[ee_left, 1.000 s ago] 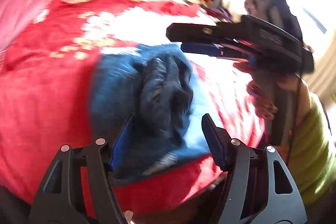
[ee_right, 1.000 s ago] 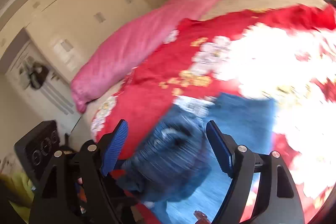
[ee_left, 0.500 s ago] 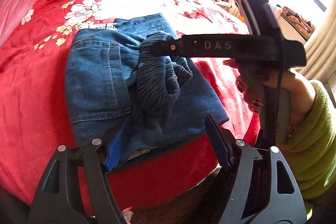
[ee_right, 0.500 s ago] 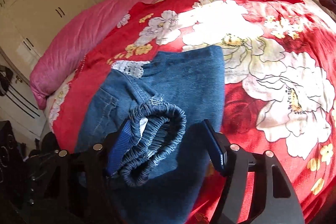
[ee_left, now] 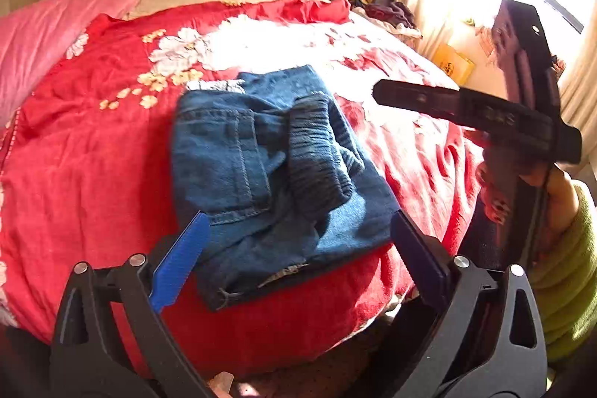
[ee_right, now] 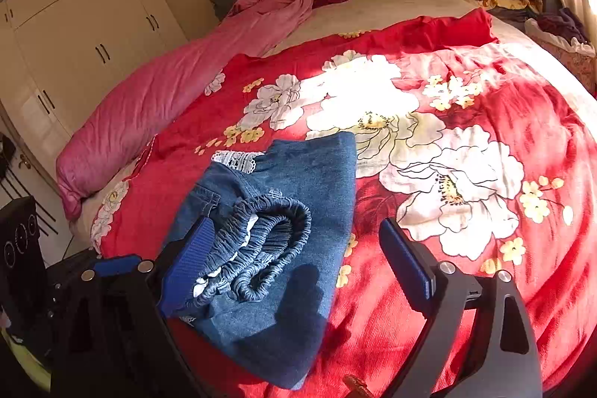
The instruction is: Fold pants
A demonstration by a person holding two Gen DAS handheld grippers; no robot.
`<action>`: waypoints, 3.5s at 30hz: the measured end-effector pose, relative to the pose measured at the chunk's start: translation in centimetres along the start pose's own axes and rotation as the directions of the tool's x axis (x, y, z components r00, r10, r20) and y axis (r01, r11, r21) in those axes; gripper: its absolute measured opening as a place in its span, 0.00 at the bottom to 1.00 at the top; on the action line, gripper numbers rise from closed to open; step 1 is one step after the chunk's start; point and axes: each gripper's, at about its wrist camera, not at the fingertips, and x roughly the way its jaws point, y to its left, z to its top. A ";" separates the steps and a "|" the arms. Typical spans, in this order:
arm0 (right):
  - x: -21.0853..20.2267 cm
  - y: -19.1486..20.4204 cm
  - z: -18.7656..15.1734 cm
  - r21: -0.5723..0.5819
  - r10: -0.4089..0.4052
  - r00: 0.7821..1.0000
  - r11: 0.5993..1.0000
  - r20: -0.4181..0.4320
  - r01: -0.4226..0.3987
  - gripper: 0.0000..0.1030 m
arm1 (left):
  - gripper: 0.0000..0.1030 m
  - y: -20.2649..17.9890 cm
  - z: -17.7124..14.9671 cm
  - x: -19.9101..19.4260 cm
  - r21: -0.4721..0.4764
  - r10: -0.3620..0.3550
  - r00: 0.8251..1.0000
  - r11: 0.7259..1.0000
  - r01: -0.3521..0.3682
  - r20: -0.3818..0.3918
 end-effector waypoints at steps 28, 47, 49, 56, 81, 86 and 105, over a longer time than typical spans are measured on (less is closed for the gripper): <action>3.4 9.9 -6.8 -0.119 0.111 0.959 0.982 -0.260 -0.146 0.77 | 0.49 10.0 2.9 1.9 -0.193 0.080 0.997 0.978 -0.079 -0.002; 4.9 8.9 -6.7 0.012 0.169 0.948 0.985 -0.271 -0.172 0.07 | 0.54 8.3 4.5 7.5 -0.112 0.119 0.991 0.986 -0.126 -0.067; 6.4 8.1 -7.6 0.051 0.156 0.934 0.988 -0.321 -0.147 0.07 | 0.57 8.5 4.4 7.6 -0.127 0.117 0.991 0.984 -0.124 -0.063; 6.7 8.1 -7.7 0.071 0.168 0.929 0.986 -0.330 -0.154 0.10 | 0.61 8.2 4.0 6.7 -0.127 0.130 0.990 0.983 -0.135 -0.049; -3.5 5.8 -5.7 -0.027 0.000 1.000 1.000 -0.029 -0.001 0.83 | 0.89 6.0 4.1 0.6 -0.096 0.175 0.982 0.981 -0.168 0.066; -4.9 5.6 -5.1 -0.031 -0.031 0.999 0.999 0.024 0.032 0.86 | 0.90 5.6 4.0 -0.7 -0.093 0.183 0.979 0.980 -0.175 0.091; -6.9 6.4 -3.3 -0.081 -0.095 0.990 0.991 0.105 0.104 0.86 | 0.91 5.1 3.2 -3.9 -0.103 0.183 0.972 0.980 -0.169 0.148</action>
